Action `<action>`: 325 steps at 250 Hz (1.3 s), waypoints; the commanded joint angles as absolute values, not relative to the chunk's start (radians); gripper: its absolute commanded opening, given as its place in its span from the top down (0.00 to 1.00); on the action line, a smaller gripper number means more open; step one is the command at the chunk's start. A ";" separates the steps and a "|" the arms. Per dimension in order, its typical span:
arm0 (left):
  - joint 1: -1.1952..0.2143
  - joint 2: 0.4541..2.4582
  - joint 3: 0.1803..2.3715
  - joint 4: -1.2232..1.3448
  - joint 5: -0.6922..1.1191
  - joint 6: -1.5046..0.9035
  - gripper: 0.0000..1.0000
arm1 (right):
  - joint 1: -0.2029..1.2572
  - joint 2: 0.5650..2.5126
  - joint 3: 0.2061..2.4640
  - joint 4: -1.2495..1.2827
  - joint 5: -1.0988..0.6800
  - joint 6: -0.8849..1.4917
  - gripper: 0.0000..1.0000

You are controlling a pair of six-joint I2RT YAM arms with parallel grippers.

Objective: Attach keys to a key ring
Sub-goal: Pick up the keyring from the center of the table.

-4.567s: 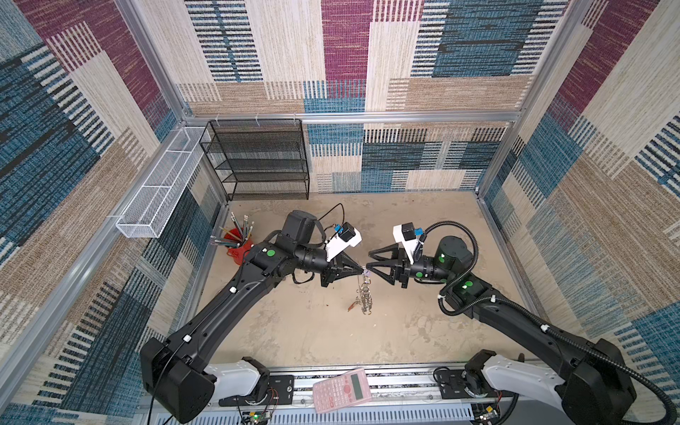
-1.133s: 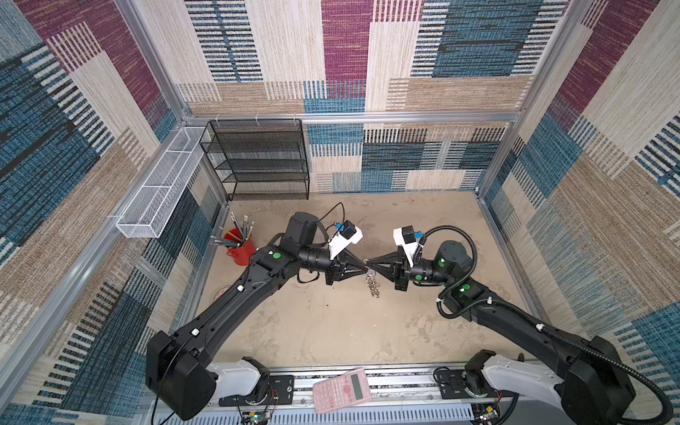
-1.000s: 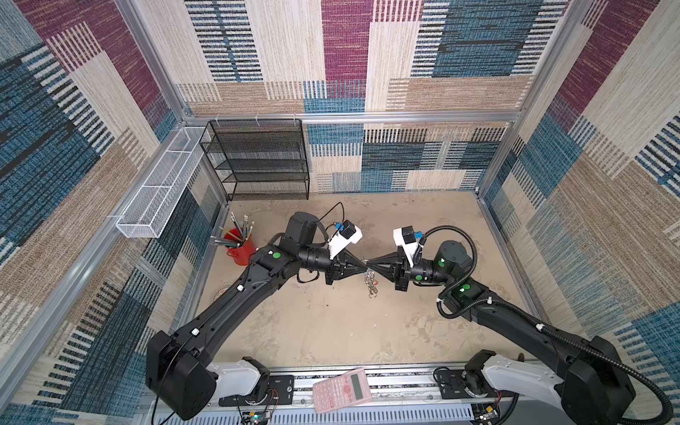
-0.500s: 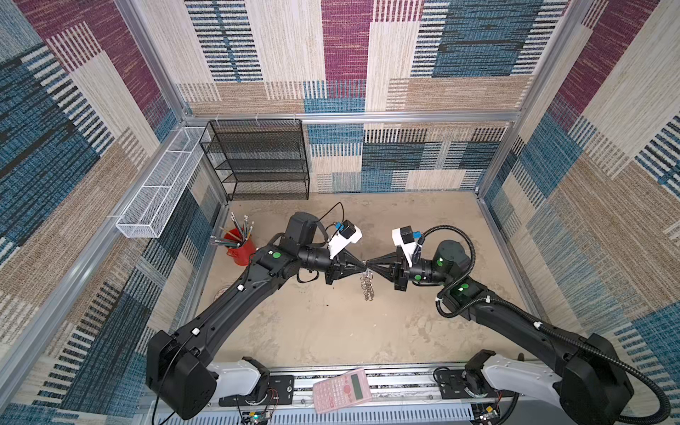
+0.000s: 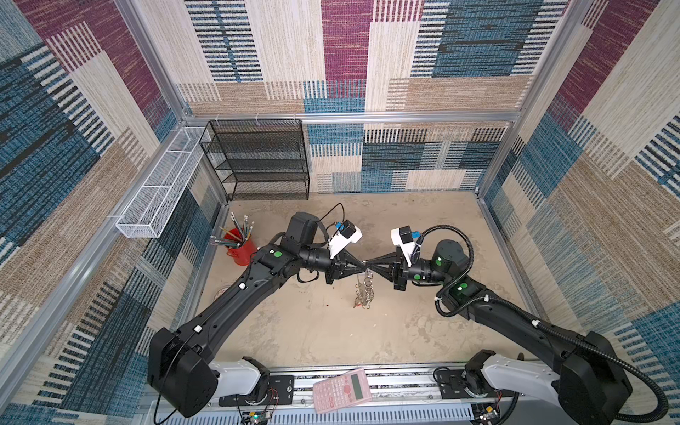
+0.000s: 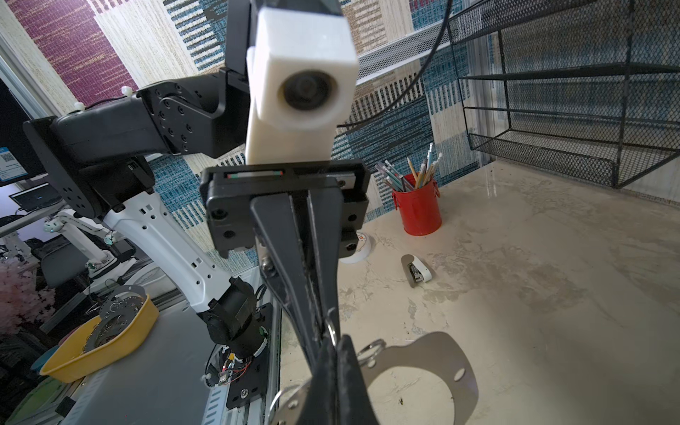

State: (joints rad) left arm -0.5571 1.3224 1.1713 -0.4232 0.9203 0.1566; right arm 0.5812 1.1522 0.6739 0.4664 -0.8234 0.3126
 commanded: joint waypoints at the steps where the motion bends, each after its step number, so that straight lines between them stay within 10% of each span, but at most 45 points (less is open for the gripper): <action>1: -0.563 1.327 1.177 -0.332 0.965 0.144 0.88 | 0.586 1.156 0.677 0.489 -0.859 0.313 1.00; 207: -0.563 1.307 1.169 -0.353 0.942 0.153 1.00 | 0.586 1.150 0.681 0.469 -0.846 0.301 1.00; 325: -0.563 1.282 1.148 -0.362 0.903 0.160 1.00 | 0.584 1.096 0.722 0.419 -0.822 0.295 0.53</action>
State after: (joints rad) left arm -0.5640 1.2903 1.1576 -0.4107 0.8974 0.1421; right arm 0.5877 1.1069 0.7143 0.4046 -0.8181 0.2893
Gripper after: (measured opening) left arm 0.049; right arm 0.471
